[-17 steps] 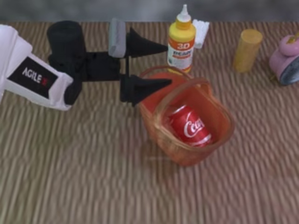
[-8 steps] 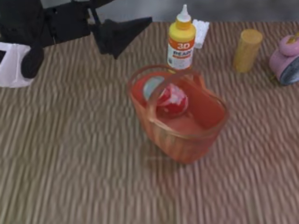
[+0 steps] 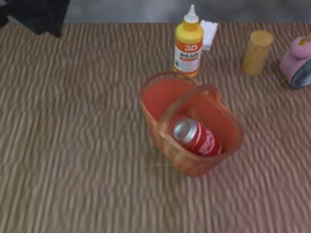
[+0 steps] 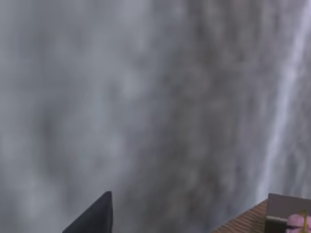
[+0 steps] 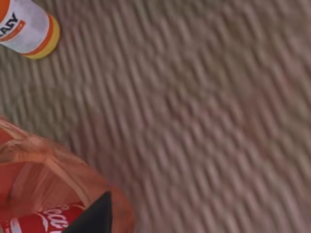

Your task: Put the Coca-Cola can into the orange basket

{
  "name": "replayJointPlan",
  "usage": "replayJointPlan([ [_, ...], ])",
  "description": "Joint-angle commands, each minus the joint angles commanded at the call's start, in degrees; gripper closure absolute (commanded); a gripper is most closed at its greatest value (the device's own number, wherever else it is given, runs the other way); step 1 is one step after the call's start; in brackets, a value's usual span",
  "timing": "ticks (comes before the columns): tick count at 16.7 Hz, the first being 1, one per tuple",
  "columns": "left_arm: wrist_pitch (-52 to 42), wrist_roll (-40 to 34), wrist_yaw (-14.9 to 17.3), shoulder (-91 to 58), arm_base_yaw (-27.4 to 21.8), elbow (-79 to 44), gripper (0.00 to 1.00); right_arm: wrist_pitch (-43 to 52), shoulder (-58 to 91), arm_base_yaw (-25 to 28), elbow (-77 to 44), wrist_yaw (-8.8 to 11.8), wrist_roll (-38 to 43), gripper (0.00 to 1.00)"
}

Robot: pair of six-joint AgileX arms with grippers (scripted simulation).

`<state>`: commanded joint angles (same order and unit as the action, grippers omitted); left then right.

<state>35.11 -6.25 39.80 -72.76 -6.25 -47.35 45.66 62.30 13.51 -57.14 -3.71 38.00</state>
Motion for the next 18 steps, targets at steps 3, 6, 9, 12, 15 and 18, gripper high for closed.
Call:
replayJointPlan([
  [3, -7.5, -0.5, -8.7, 15.9, 2.1, 8.9, 0.00, 11.4, 16.4, 3.9, -15.5, 0.0, 10.0, 0.00],
  [6, -15.1, -0.1, -17.1, 31.5, 3.9, 18.5, 0.00, 22.0, 32.0, 8.0, -31.2, 0.4, 20.1, 0.00],
  [9, -22.0, 1.0, -24.6, 45.5, 5.3, 27.6, 0.00, 31.0, 46.0, 12.1, -46.3, 1.2, 29.8, 0.00],
  [12, -27.5, 2.6, -30.6, 56.9, 6.3, 35.4, 0.00, 38.3, 57.8, 16.0, -60.3, 1.9, 38.6, 0.00],
  [15, -31.6, 4.3, -35.5, 65.7, 6.9, 41.7, 0.00, 43.4, 66.8, 19.2, -72.1, 2.6, 45.9, 0.00],
  [18, -34.2, 5.7, -38.7, 71.0, 7.3, 45.9, 0.00, 46.5, 72.4, 21.5, -80.0, 3.2, 50.8, 0.00],
])
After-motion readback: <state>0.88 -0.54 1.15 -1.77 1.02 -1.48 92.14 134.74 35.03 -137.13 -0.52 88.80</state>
